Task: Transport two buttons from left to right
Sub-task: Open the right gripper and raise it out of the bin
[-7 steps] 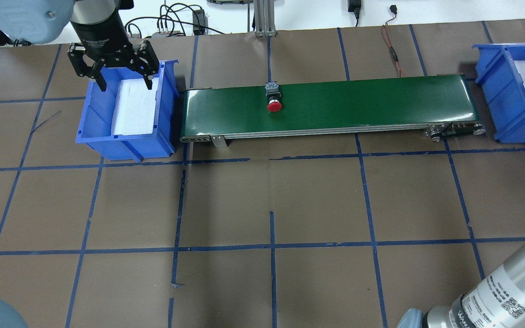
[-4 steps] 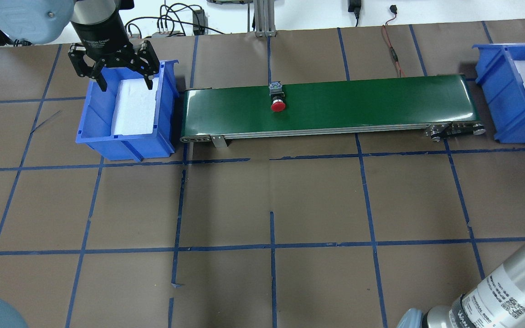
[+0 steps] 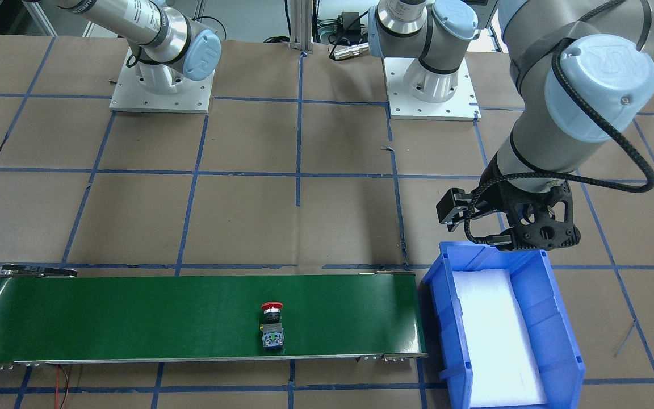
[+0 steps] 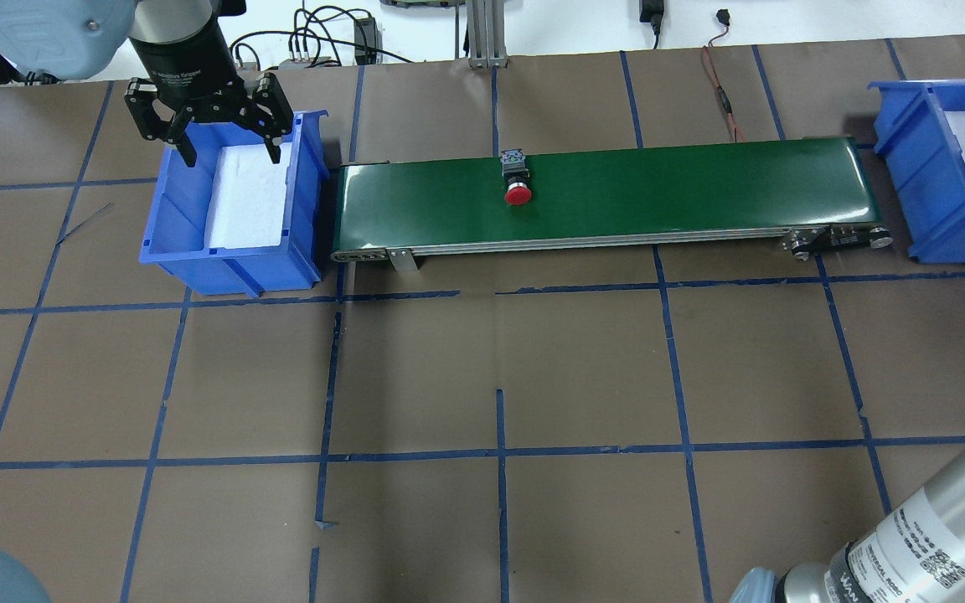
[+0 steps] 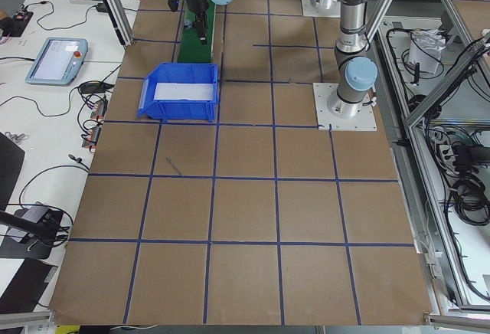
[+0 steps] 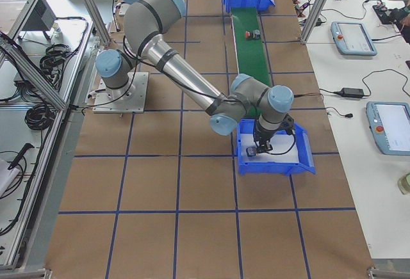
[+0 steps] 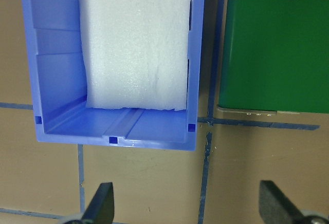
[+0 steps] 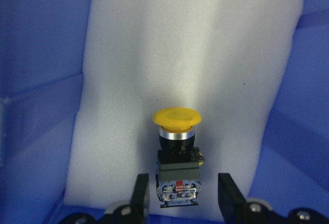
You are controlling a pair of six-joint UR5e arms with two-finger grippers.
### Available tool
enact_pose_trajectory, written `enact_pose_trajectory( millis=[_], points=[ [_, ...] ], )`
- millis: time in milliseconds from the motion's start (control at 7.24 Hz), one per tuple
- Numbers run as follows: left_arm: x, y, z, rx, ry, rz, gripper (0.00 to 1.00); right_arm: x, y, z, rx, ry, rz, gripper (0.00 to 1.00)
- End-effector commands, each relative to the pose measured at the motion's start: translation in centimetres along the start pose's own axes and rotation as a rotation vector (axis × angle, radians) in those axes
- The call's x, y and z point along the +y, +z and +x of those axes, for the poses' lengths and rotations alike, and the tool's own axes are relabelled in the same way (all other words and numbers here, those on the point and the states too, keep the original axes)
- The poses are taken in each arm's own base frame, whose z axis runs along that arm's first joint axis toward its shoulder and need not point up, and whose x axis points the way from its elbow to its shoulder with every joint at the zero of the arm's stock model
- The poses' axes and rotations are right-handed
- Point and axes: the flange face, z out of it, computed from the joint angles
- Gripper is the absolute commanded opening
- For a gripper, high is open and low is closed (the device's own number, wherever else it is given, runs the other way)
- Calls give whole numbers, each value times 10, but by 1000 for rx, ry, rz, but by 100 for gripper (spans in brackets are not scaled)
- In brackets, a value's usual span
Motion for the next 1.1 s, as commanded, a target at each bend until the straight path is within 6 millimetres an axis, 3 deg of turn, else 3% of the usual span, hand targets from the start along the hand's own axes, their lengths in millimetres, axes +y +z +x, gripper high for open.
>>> enact_pose_trajectory(
  millis=[0,138,276,552,690,966],
  points=[
    [9,-14,-1,5,0,23,100,-7,-71,-10,21,-18,37,55],
    [22,-22,4,-2,15,20,100,-17,-99,-24,20,-42,45,54],
    [21,-21,6,10,18,22,100,-34,-126,-47,20,-74,77,53],
    [15,-19,7,11,23,24,100,-62,-171,-108,25,-136,127,53],
    [14,-21,7,10,23,28,100,-70,-195,-149,35,-133,154,53],
    [11,-19,2,9,19,31,100,-97,-201,-229,13,-111,160,52]
  ],
)
